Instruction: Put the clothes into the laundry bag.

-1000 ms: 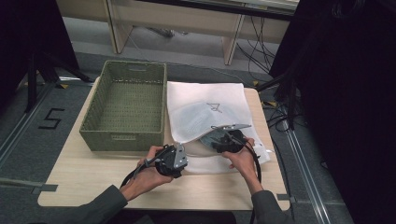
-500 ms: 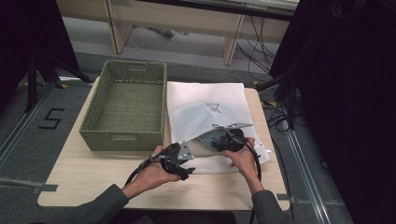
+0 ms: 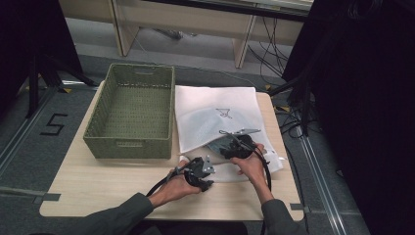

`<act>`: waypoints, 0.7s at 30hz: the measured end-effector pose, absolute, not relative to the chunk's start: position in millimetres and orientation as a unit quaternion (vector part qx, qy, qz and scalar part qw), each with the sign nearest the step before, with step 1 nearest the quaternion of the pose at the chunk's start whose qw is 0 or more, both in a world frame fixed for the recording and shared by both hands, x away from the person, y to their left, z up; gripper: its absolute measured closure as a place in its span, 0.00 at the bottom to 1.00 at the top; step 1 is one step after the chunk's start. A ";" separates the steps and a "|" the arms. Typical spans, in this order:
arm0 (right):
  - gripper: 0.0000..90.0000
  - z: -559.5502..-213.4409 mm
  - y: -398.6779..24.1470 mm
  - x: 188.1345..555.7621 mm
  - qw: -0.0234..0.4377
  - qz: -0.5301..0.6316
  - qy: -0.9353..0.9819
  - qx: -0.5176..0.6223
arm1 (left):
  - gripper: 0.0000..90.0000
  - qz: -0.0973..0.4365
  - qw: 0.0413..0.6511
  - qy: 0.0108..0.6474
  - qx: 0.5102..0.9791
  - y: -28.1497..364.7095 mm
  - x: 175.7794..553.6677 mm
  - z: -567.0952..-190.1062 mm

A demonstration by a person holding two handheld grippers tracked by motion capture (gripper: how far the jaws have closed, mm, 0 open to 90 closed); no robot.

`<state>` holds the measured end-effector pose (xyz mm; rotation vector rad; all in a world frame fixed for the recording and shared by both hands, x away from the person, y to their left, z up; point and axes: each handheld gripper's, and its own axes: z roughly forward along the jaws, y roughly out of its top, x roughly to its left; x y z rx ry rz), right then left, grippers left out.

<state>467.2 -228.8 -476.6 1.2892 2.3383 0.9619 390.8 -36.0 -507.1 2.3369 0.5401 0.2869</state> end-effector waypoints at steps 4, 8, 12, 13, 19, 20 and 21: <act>0.53 -483.3 -225.0 471.0 0.142 0.322 0.810 0.469 | 0.91 0.111 0.347 0.191 0.911 -36.8 390.0 -505.8; 0.75 -488.9 -223.6 479.8 0.164 0.314 0.821 0.448 | 0.97 0.101 0.351 0.191 0.911 -33.3 392.7 -505.9; 0.92 -496.6 -221.8 488.6 0.184 0.307 0.820 0.447 | 0.98 0.102 0.339 0.180 0.918 -28.0 394.3 -504.6; 0.94 -495.5 -220.9 491.4 0.186 0.304 0.821 0.447 | 0.98 0.103 0.337 0.180 0.918 -27.7 393.7 -504.4; 0.96 -494.1 -218.6 517.4 0.216 0.317 0.794 0.473 | 0.98 0.091 0.339 0.186 0.918 -23.6 396.1 -504.3; 0.96 -494.1 -219.5 523.7 0.223 0.321 0.787 0.478 | 0.98 0.090 0.340 0.189 0.917 -23.6 396.1 -504.3; 0.96 -493.8 -220.3 528.1 0.224 0.322 0.783 0.483 | 0.98 0.092 0.338 0.185 0.918 -23.6 395.9 -504.2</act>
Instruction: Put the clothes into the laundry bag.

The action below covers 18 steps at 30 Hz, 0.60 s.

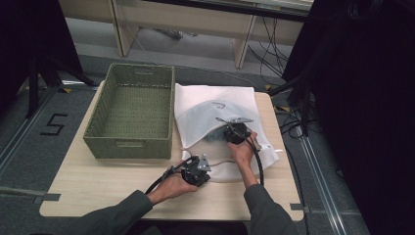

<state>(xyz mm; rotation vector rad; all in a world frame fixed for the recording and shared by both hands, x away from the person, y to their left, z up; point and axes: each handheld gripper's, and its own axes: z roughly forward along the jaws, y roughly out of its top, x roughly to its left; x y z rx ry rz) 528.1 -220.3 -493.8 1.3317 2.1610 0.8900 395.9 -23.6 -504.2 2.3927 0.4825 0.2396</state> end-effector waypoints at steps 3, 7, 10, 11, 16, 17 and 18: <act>0.96 -495.0 -222.5 534.4 0.224 0.326 0.778 0.488 | 0.98 0.096 0.336 0.183 0.919 -24.2 394.7 -504.1; 0.93 -495.5 -224.1 531.3 0.220 0.329 0.784 0.479 | 0.98 0.093 0.341 0.194 0.915 -24.1 393.9 -505.1; 0.85 -489.7 -223.2 522.3 0.191 0.334 0.781 0.491 | 0.97 0.094 0.353 0.204 0.908 -24.3 393.2 -506.2; 0.84 -485.9 -224.6 516.9 0.192 0.345 0.781 0.485 | 0.97 0.098 0.340 0.188 0.916 -22.1 394.6 -504.4; 0.72 -454.8 -224.4 487.6 0.159 0.366 0.792 0.463 | 0.93 0.089 0.342 0.188 0.916 -21.2 395.2 -504.4; 0.71 -447.2 -223.5 479.7 0.155 0.371 0.797 0.451 | 0.91 0.084 0.346 0.194 0.914 -21.4 394.3 -504.1; 0.71 -440.6 -224.4 474.3 0.160 0.373 0.803 0.436 | 0.88 0.084 0.345 0.190 0.915 -20.6 393.7 -501.8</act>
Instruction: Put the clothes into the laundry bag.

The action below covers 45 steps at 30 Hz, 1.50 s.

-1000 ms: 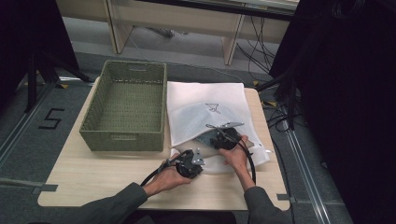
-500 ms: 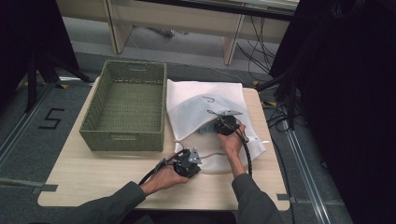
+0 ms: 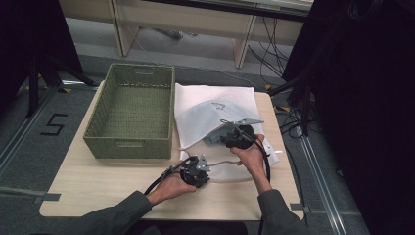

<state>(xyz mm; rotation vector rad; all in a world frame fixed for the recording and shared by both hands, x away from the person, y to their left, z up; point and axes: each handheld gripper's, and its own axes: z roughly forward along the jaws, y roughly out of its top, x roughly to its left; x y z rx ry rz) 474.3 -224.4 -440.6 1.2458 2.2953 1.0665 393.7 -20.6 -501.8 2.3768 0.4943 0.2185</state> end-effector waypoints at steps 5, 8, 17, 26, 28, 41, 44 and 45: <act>0.70 -415.3 -229.9 456.9 0.184 0.391 0.800 0.417 | 0.72 0.088 0.378 0.193 0.901 -12.4 383.9 -478.4; 0.69 -400.2 -235.7 453.2 0.213 0.392 0.797 0.407 | 0.59 0.079 0.404 0.219 0.884 -0.3 378.3 -463.3; 0.57 -398.6 -253.5 466.6 0.256 0.385 0.775 0.430 | 0.45 0.101 0.399 0.260 0.874 62.1 371.6 -442.0; 0.98 -392.3 -238.9 472.7 0.273 0.354 0.826 0.344 | 0.42 0.112 0.391 0.292 0.866 94.9 374.1 -442.6; 0.99 -395.0 -233.6 464.8 0.253 0.327 0.846 0.337 | 0.42 0.113 0.388 0.295 0.866 97.9 373.7 -444.5; 0.89 -471.4 -226.2 464.5 0.155 0.217 0.896 0.354 | 0.42 0.107 0.372 0.299 0.872 104.4 373.9 -452.3; 0.79 -467.5 -228.1 459.4 0.162 0.229 0.890 0.359 | 0.42 0.112 0.373 0.299 0.871 106.7 372.9 -451.1; 0.77 -465.4 -227.5 457.5 0.170 0.234 0.888 0.357 | 0.42 0.111 0.374 0.298 0.871 107.5 372.6 -450.6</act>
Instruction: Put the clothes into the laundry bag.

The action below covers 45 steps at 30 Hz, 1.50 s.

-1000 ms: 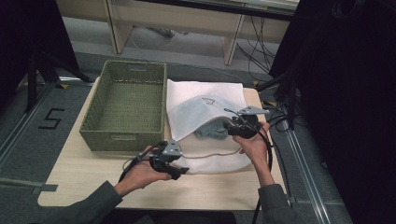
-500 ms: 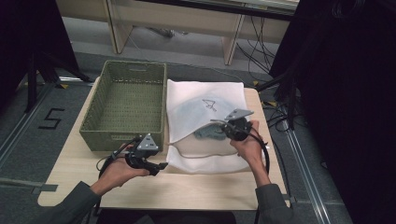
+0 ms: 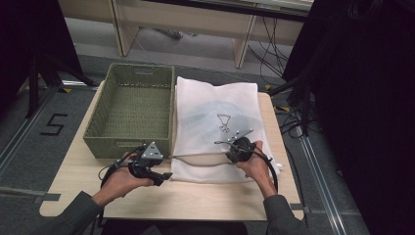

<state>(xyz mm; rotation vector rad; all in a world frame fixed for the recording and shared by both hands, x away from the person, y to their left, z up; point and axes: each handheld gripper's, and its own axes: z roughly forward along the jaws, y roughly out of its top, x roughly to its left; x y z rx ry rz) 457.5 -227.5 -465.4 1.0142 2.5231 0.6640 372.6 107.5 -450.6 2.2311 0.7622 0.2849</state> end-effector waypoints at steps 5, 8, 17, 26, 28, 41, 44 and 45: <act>0.72 -451.6 -219.7 445.1 0.214 0.250 0.881 0.339 | 0.40 0.113 0.375 0.308 0.867 112.5 372.2 -450.1; 0.77 -445.1 -213.1 436.1 0.231 0.271 0.877 0.324 | 0.40 0.115 0.375 0.310 0.866 115.3 372.3 -449.9; 0.99 -461.4 -204.2 435.8 0.210 0.218 0.906 0.297 | 0.40 0.116 0.370 0.310 0.868 117.3 371.7 -451.5; 0.94 -473.5 -208.1 442.4 0.180 0.214 0.906 0.318 | 0.40 0.115 0.372 0.318 0.865 122.1 373.9 -453.1; 0.83 -469.6 -212.2 440.5 0.177 0.228 0.900 0.326 | 0.39 0.119 0.373 0.317 0.864 123.0 372.7 -452.2; 0.51 -434.0 -239.3 415.3 0.147 0.369 0.838 0.374 | 0.38 0.122 0.376 0.322 0.860 133.3 369.8 -450.8; 0.51 -426.3 -246.4 407.8 0.150 0.377 0.832 0.378 | 0.37 0.125 0.377 0.323 0.859 136.3 368.4 -449.7; 0.51 -424.9 -249.3 406.1 0.153 0.377 0.831 0.380 | 0.37 0.128 0.376 0.321 0.860 137.9 368.5 -449.3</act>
